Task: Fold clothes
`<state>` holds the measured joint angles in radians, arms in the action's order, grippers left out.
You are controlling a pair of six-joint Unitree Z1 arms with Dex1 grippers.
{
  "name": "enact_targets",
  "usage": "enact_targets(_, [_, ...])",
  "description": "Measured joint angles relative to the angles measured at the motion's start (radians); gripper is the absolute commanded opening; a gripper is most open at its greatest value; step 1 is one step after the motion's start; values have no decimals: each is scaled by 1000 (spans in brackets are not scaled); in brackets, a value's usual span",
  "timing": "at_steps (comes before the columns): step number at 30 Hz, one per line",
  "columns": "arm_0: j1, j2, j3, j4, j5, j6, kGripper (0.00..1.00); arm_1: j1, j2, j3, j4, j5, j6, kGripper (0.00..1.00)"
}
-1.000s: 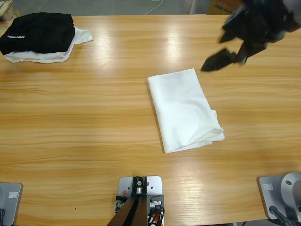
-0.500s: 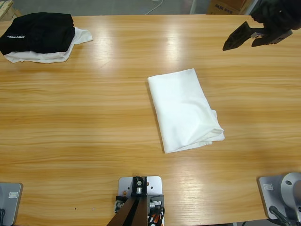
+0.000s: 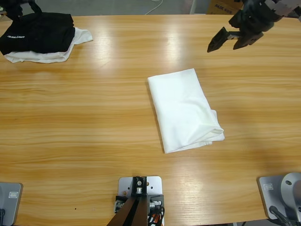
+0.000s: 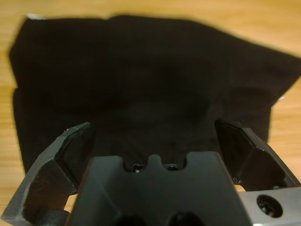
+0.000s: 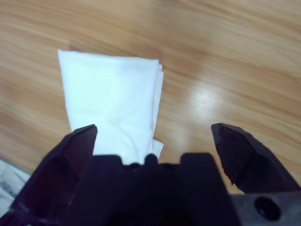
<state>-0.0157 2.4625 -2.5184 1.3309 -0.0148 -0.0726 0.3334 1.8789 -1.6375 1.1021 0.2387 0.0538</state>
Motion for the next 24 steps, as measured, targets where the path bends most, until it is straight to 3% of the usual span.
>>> enact_targets(13, [-3,134,-45,45,0,9,996,-42,85,-24,-9,4,-10,1000])
enact_targets(24, [-11,138,-48,143,0,334,995,-49,85,-24,-10,9,-10,1000])
